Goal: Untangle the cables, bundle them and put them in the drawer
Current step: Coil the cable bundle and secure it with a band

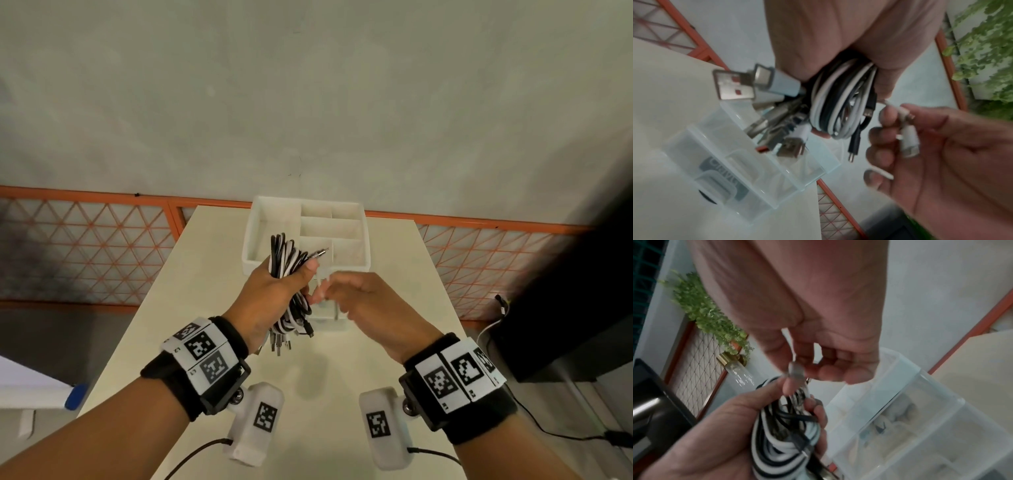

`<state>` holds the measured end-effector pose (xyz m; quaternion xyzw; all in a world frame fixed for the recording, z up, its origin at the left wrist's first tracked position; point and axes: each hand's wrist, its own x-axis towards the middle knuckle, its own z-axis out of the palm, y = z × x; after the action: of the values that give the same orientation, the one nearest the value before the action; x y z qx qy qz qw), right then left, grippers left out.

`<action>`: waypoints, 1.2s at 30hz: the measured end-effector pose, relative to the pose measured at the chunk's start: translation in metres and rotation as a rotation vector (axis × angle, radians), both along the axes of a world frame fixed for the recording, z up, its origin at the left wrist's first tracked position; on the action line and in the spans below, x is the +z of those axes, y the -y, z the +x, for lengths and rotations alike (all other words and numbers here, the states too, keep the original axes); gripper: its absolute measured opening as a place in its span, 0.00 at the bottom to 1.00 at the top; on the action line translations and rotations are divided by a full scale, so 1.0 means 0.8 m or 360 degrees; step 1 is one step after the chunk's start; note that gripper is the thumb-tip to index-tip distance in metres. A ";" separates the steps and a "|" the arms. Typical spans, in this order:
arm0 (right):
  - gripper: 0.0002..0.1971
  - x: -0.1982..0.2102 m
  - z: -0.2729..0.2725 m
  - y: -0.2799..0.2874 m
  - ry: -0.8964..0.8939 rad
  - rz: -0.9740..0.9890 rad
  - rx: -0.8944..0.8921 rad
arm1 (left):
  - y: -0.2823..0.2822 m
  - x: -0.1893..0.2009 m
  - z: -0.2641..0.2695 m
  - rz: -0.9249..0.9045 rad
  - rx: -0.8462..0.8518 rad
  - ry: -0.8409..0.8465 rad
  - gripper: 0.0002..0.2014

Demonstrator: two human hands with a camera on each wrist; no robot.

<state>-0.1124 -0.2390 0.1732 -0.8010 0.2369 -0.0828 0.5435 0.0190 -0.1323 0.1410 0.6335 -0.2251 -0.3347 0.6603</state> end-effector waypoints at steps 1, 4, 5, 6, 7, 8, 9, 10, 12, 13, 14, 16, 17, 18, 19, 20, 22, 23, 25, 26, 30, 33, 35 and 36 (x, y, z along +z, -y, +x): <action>0.14 -0.001 -0.002 -0.001 -0.0088 -0.0162 0.0067 | 0.000 0.000 0.002 -0.0005 0.0006 -0.0009 0.27; 0.14 -0.005 -0.003 0.000 -0.0050 -0.0191 0.0034 | -0.002 0.001 0.002 0.0009 -0.0046 0.0035 0.26; 0.14 -0.005 -0.003 0.001 0.0026 -0.0039 -0.0050 | -0.003 0.003 0.001 0.0022 -0.0081 0.0053 0.24; 0.14 -0.006 -0.002 0.005 0.0111 0.0123 -0.0145 | -0.004 0.005 -0.001 0.0028 -0.0128 0.0070 0.22; 0.13 -0.007 -0.002 0.008 0.0180 0.0249 -0.0218 | -0.005 0.007 -0.003 0.0027 -0.0177 0.0080 0.20; 0.13 -0.009 -0.001 0.011 0.0227 0.0322 -0.0250 | -0.005 0.009 -0.005 0.0024 -0.0216 0.0088 0.18; 0.13 -0.011 -0.001 0.011 0.0268 0.0360 -0.0237 | -0.006 0.012 -0.007 0.0019 -0.0243 0.0098 0.18; 0.12 -0.014 0.000 0.010 0.0298 0.0369 -0.0211 | -0.005 0.014 -0.009 0.0008 -0.0267 0.0107 0.18; 0.12 -0.017 0.004 0.004 0.0332 0.0315 -0.0201 | -0.003 0.019 -0.014 -0.0026 -0.0308 0.0108 0.20; 0.12 -0.018 0.006 0.000 0.0350 0.0242 -0.0219 | -0.001 0.021 -0.018 -0.0052 -0.0331 0.0106 0.21; 0.12 -0.020 0.009 -0.002 0.0376 0.0138 -0.0249 | 0.000 0.024 -0.022 -0.0079 -0.0355 0.0106 0.21; 0.12 -0.025 0.013 -0.005 0.0463 -0.0058 -0.0291 | 0.004 0.026 -0.027 -0.0099 -0.0360 0.0102 0.22; 0.12 -0.028 0.013 -0.006 0.0502 -0.0135 -0.0299 | 0.005 0.026 -0.028 -0.0088 -0.0349 0.0095 0.22; 0.11 -0.031 0.013 -0.007 0.0525 -0.0194 -0.0308 | 0.006 0.026 -0.028 -0.0077 -0.0343 0.0080 0.23; 0.11 -0.033 0.012 -0.009 0.0532 -0.0225 -0.0318 | 0.006 0.025 -0.027 -0.0066 -0.0345 0.0061 0.23; 0.11 -0.033 0.011 -0.009 0.0526 -0.0223 -0.0329 | 0.006 0.026 -0.026 -0.0054 -0.0360 0.0052 0.24; 0.12 -0.029 0.008 -0.007 0.0543 -0.0091 -0.0338 | 0.005 0.029 -0.027 -0.0041 -0.0412 0.0075 0.24; 0.13 -0.025 0.007 -0.005 0.0587 0.0034 -0.0345 | 0.005 0.030 -0.028 -0.0047 -0.0441 0.0094 0.24; 0.13 -0.017 0.005 -0.003 0.0684 0.0247 -0.0358 | 0.006 0.033 -0.028 -0.0068 -0.0475 0.0112 0.23; 0.14 -0.015 0.006 -0.002 0.0695 0.0279 -0.0366 | 0.007 0.034 -0.027 -0.0071 -0.0477 0.0107 0.23; 0.14 -0.021 0.007 -0.004 0.0538 -0.0065 -0.0284 | 0.011 0.031 -0.024 -0.0041 -0.0438 0.0075 0.23; 0.10 -0.022 0.002 -0.002 0.0348 -0.0219 -0.0067 | 0.010 0.019 -0.023 -0.0049 -0.0338 -0.0035 0.21; 0.11 -0.022 0.000 -0.002 0.0292 -0.0256 0.0016 | 0.008 0.014 -0.022 -0.0053 -0.0286 -0.0151 0.20; 0.12 -0.023 0.000 -0.001 0.0303 -0.0269 -0.0025 | 0.007 0.013 -0.022 -0.0047 -0.0278 -0.0185 0.19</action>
<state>-0.1124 -0.2380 0.1544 -0.8307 0.1828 -0.1823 0.4934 0.0013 -0.1379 0.1511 0.5811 -0.2457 -0.4238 0.6498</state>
